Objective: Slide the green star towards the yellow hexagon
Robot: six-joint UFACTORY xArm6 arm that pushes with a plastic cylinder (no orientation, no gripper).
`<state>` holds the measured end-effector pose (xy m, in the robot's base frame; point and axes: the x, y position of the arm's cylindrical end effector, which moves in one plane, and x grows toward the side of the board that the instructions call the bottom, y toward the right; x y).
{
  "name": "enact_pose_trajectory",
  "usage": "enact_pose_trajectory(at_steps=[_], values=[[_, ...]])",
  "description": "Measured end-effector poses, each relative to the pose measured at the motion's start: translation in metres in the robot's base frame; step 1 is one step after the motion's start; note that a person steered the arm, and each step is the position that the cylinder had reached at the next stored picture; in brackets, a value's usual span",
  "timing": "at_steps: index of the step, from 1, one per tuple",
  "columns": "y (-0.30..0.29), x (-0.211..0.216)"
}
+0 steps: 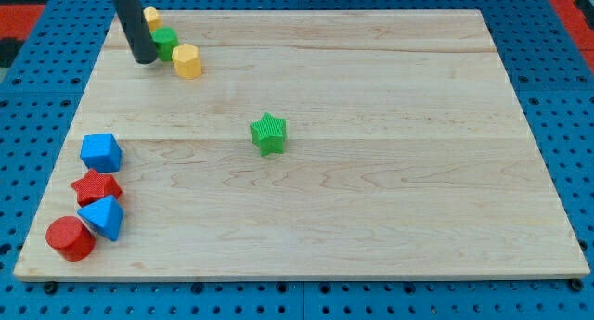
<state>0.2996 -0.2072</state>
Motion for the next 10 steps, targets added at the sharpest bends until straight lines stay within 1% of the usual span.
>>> enact_pose_trajectory(at_steps=[5, 6, 8, 9, 10], values=[[-0.006, -0.001], [-0.012, 0.032], [0.023, 0.127], [0.062, 0.172], [0.129, 0.209]])
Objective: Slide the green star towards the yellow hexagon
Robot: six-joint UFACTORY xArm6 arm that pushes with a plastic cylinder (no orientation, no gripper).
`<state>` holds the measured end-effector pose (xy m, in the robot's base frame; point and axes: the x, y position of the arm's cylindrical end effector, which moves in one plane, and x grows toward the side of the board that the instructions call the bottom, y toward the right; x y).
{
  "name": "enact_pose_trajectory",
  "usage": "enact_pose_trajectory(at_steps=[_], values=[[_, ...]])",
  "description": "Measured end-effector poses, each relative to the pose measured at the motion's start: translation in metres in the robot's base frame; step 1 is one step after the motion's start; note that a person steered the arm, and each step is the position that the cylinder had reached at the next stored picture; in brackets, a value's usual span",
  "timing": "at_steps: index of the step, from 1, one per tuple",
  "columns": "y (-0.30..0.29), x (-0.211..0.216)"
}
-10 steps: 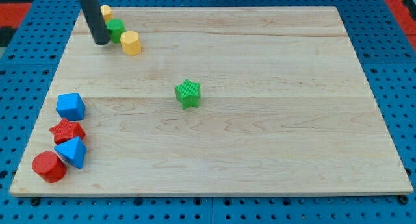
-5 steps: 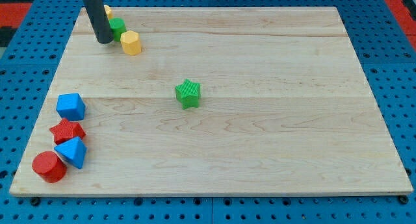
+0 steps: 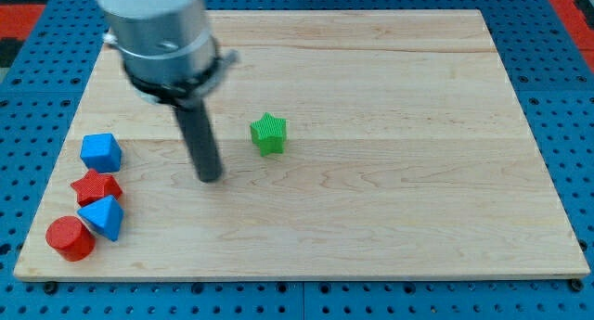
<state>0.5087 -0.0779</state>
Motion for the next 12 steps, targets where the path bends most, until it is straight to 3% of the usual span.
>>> enact_pose_trajectory(at_steps=[1, 2, 5, 6, 7, 10, 12], values=[[0.07, 0.004], [0.073, -0.023], [0.016, -0.083], [0.022, -0.088], [0.064, -0.089], [0.0, -0.113], [-0.003, -0.118]])
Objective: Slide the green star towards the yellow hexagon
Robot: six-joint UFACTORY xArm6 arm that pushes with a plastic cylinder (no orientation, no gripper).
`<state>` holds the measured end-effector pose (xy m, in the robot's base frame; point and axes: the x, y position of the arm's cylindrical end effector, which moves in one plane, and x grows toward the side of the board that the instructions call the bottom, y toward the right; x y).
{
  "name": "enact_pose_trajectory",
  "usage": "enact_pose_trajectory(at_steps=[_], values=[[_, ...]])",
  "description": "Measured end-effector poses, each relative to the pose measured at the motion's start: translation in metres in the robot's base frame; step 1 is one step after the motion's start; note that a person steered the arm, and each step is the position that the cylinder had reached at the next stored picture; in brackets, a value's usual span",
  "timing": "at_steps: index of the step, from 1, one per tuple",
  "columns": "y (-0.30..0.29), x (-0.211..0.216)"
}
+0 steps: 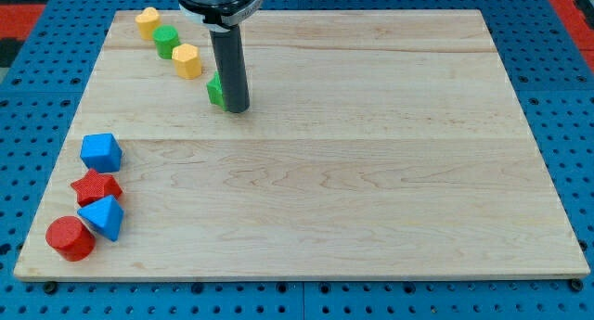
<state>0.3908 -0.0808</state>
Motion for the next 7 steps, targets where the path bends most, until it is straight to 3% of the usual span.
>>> enact_pose_trajectory(at_steps=[7], values=[[-0.039, 0.018]])
